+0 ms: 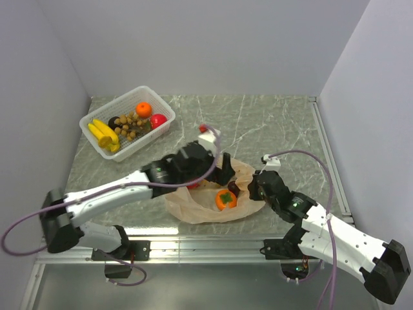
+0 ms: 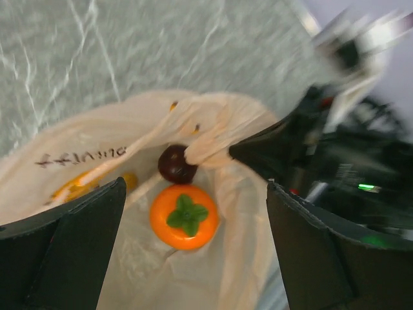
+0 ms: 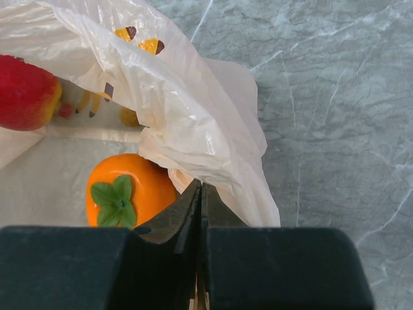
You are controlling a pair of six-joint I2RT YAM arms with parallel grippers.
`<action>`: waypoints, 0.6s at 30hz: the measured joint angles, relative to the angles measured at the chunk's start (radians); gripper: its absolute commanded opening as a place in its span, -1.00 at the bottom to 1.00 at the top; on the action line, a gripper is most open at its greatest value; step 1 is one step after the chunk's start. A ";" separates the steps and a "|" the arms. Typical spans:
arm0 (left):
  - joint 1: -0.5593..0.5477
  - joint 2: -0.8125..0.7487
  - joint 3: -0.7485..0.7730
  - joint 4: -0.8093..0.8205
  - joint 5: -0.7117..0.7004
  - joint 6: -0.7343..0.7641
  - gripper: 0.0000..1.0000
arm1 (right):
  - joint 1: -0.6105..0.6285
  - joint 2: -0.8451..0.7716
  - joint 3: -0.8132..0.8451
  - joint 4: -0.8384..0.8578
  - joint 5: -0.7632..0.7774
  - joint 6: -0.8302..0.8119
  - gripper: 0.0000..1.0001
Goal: Untie the knot of the plastic bag and take out the fruit
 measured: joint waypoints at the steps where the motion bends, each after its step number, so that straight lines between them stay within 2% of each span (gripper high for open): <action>1: -0.021 0.035 0.000 -0.001 -0.027 -0.001 0.92 | 0.000 -0.001 -0.001 0.002 0.000 0.000 -0.87; 7: -0.123 0.272 -0.004 -0.060 -0.165 -0.058 0.99 | 0.002 -0.016 -0.011 0.003 -0.002 0.000 -0.88; 18: -0.209 0.394 -0.071 0.002 -0.282 -0.198 0.99 | 0.002 -0.034 -0.021 0.010 -0.013 0.008 -0.88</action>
